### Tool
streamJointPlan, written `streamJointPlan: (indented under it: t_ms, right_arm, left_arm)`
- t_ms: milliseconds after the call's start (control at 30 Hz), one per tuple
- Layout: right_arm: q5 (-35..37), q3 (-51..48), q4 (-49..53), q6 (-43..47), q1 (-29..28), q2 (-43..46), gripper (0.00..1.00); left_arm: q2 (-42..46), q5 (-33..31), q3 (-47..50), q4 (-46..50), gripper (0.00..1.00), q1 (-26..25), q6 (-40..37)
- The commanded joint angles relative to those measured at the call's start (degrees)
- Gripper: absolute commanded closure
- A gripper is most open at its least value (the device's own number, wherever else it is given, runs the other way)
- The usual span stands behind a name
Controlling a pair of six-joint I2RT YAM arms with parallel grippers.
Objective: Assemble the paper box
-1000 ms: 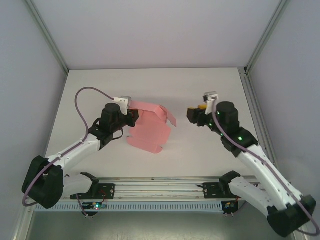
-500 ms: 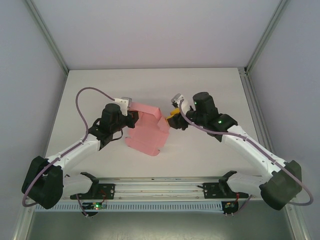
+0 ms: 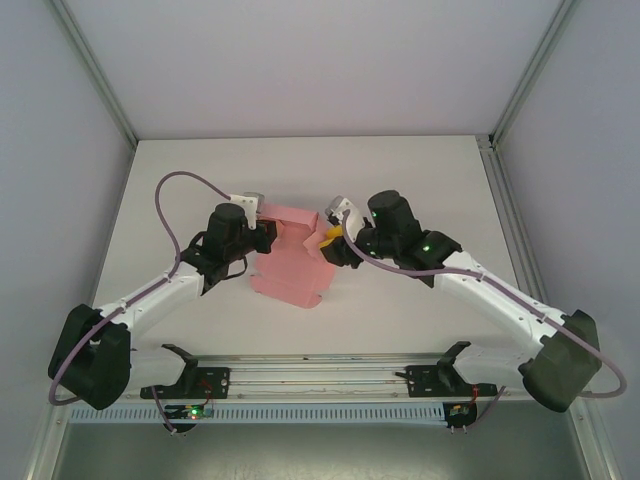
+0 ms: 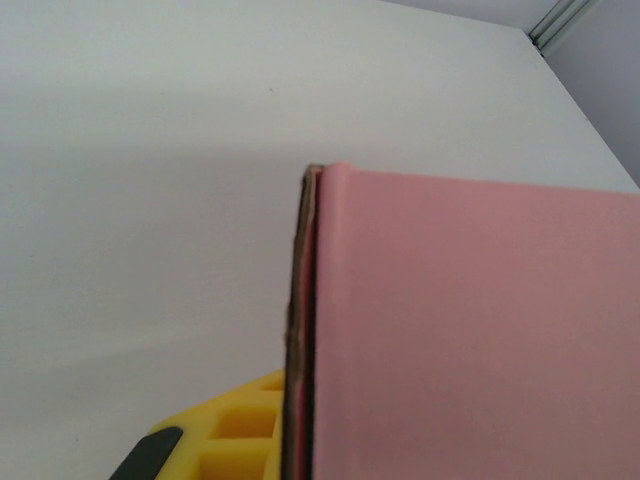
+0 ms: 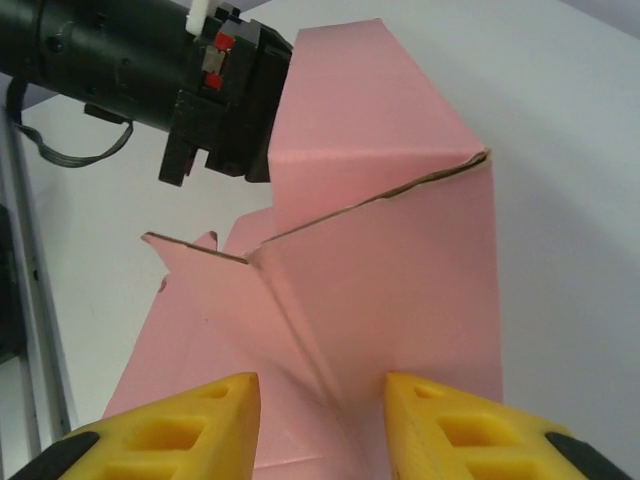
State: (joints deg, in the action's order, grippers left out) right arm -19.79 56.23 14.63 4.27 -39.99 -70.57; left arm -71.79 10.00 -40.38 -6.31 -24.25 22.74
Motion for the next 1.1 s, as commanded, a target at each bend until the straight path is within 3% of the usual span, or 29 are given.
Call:
streamJointPlan:
  t_ms: [0, 100, 233, 333, 567, 700, 867, 1067]
  right_arm:
    - [5.6, 0.9, -3.9, -1.6, -1.8, -1.7, 0.64]
    - [14.9, 0.3, -7.9, -2.9, -4.6, -2.5, 0.64]
    - [36.4, -1.5, -14.6, -3.0, -9.6, -3.6, 0.60]
    - [47.3, -1.6, -17.2, -1.3, -12.5, -5.5, 0.58]
    - [52.1, 0.7, -19.5, 0.8, -13.1, -10.6, 0.72]
    - [59.6, 0.3, -25.2, 0.8, -13.3, -13.0, 0.89]
    - [75.1, 1.2, -32.0, 1.9, -14.2, -17.2, 1.00]
    - [95.0, 4.8, -41.5, 8.8, -13.5, -25.8, 1.00]
  left_arm:
    - [0.3, 0.0, -2.0, 0.2, 1.00, 0.5, 2.2]
    - [0.6, 0.0, -2.1, 0.8, 1.00, 0.3, 3.0]
    - [1.3, -1.1, -2.2, 2.6, 1.00, -0.1, 4.6]
    - [2.2, -2.7, -2.6, 4.2, 1.00, -0.4, 5.7]
    - [3.5, -3.6, -3.5, 5.9, 1.00, -2.2, 7.4]
    - [4.0, -6.9, -4.0, 7.7, 1.00, -3.1, 10.8]
    - [3.2, -16.9, -5.8, 12.3, 1.00, -5.2, 21.5]
    - [0.2, -28.2, -11.2, 24.8, 1.00, -8.9, 38.6]
